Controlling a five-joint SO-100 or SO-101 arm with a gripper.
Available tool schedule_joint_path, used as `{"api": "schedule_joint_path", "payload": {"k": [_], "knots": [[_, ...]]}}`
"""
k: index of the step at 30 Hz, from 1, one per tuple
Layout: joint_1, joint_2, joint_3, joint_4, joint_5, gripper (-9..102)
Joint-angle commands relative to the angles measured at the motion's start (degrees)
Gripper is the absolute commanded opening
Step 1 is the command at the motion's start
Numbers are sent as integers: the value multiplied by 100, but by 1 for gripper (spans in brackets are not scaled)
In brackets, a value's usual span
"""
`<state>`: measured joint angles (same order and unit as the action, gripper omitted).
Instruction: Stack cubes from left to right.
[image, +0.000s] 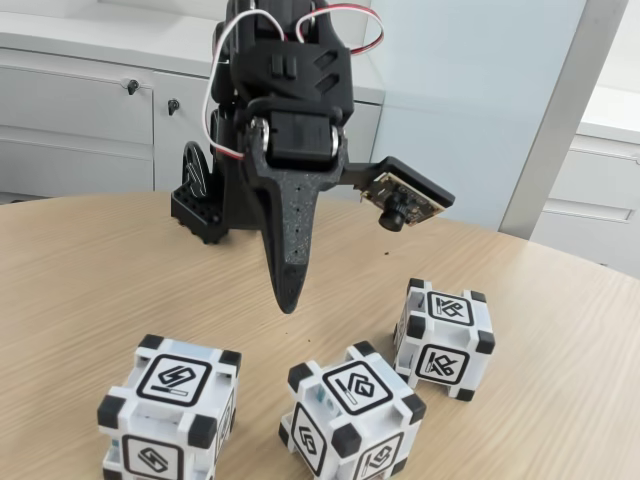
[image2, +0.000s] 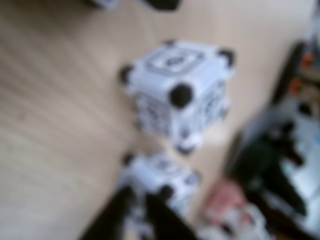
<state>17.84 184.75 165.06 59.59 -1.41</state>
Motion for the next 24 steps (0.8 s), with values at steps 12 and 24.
{"api": "schedule_joint_path", "payload": {"k": [12, 24], "knots": [[44, 334, -44, -44, -44, 0], [44, 334, -44, -44, 9, 0]]}}
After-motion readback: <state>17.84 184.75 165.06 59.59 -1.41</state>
